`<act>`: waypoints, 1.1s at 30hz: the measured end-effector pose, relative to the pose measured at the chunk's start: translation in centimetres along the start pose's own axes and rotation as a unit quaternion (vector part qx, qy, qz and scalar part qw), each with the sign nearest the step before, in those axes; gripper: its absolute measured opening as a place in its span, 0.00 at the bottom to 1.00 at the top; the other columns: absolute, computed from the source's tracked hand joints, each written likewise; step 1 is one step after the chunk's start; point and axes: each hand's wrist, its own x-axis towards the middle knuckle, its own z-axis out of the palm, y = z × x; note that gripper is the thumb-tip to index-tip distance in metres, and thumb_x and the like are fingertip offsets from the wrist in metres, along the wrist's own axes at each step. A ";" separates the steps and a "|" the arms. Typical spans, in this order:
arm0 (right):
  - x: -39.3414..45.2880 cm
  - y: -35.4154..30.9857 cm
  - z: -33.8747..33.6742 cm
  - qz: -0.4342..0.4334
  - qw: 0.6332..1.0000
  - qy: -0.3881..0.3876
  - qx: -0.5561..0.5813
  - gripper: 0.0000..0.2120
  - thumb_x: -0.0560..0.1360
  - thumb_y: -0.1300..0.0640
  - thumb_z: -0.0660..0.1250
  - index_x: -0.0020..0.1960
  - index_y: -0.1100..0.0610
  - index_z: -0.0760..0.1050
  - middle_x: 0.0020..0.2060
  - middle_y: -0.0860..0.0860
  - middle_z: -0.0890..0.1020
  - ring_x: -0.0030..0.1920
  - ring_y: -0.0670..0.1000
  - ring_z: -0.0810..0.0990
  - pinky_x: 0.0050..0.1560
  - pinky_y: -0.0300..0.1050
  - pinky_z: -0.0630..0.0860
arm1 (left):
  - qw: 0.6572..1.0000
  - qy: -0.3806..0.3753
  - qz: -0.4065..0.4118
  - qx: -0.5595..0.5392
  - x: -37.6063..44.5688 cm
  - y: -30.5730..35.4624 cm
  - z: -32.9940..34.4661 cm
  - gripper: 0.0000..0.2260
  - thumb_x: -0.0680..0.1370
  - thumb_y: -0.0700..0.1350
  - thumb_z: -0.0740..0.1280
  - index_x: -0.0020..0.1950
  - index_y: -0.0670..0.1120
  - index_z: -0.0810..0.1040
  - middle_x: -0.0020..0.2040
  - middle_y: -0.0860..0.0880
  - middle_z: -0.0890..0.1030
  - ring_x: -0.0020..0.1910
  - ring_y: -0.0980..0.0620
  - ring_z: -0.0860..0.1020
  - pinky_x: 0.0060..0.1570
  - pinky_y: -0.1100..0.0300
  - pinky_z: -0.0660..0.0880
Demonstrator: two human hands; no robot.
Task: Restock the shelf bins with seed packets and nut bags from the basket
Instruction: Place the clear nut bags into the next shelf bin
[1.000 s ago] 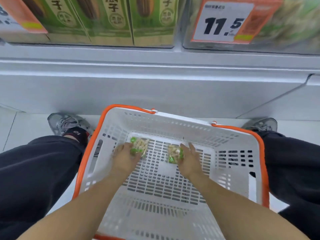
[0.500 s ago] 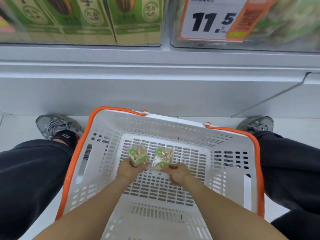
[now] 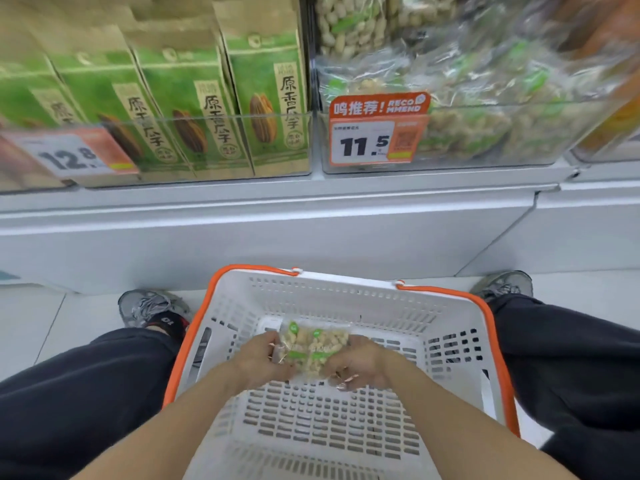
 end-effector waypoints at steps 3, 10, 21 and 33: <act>-3.5 -2.9 -0.6 -0.063 0.998 -0.010 -0.028 0.16 0.71 0.68 0.75 0.54 0.58 0.73 0.39 0.56 0.78 0.35 0.52 0.76 0.41 0.49 0.82 | 0.998 -0.003 0.045 0.042 -2.6 3.1 -1.9 0.30 0.70 0.45 0.78 0.66 0.52 0.65 0.52 0.49 0.77 0.51 0.49 0.80 0.52 0.56 0.79; -11.6 -11.8 -1.1 -0.201 0.961 -0.016 -0.189 0.11 0.73 0.59 0.76 0.54 0.54 0.81 0.47 0.53 0.83 0.44 0.51 0.81 0.49 0.49 0.81 | 0.985 0.013 0.169 -0.037 -9.0 11.8 -6.2 0.37 0.63 0.53 0.83 0.65 0.55 0.66 0.58 0.39 0.80 0.52 0.42 0.82 0.52 0.48 0.81; -24.4 -20.5 -3.9 -0.460 0.855 0.210 -0.120 0.22 0.70 0.58 0.78 0.60 0.57 0.73 0.56 0.54 0.84 0.57 0.50 0.83 0.63 0.52 0.78 | 0.889 0.213 0.404 -0.037 -14.6 25.9 -11.1 0.17 0.73 0.50 0.72 0.57 0.57 0.69 0.32 0.60 0.81 0.33 0.61 0.76 0.35 0.70 0.72; -26.5 -26.2 -5.9 -0.594 0.693 0.386 -0.135 0.17 0.75 0.66 0.73 0.52 0.46 0.73 0.50 0.50 0.83 0.53 0.50 0.83 0.60 0.50 0.79 | 0.821 0.293 0.487 -0.061 -13.3 29.8 -11.9 0.17 0.70 0.55 0.70 0.55 0.56 0.70 0.48 0.58 0.82 0.49 0.59 0.82 0.51 0.60 0.78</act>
